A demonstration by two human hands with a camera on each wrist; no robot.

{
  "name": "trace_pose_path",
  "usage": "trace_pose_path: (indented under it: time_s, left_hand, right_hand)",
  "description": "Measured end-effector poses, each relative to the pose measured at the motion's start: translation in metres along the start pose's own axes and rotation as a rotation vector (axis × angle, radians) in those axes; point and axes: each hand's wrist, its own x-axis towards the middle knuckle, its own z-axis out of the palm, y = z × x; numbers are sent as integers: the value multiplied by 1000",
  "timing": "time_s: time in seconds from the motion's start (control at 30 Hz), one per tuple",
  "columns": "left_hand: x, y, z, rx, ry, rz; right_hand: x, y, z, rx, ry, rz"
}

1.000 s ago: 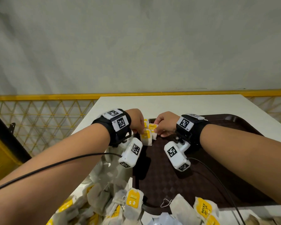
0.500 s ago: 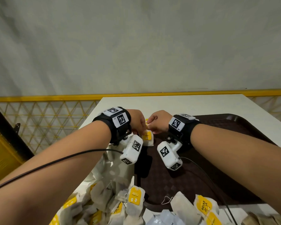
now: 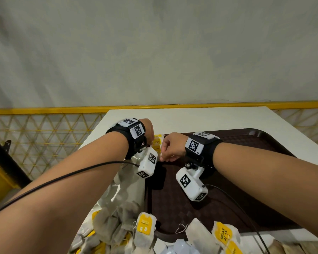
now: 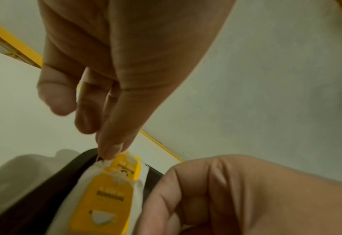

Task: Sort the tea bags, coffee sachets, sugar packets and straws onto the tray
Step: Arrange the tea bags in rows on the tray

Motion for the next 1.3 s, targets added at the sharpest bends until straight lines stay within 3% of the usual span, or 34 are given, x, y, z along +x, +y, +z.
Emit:
trace_pose_path:
  time_s: [0.4, 0.67, 0.93, 1.2, 1.3]
  left_hand:
    - [-3, 2, 7, 114, -20, -28]
    - [-10, 10, 3, -5, 43, -40]
    - [1, 3, 11, -47, 61, -48]
    - [-13, 6, 3, -197, 91, -54]
    - [-16, 1, -3, -261, 104, -58]
  right_hand:
    - [7, 3, 3, -134, -47, -27]
    - [5, 1, -1, -139, -90, -49]
    - [6, -4, -3, -298, -202, -53]
    - [3, -3, -8, -229, -214, -30]
    - [0, -5, -16, -83, -115, 6]
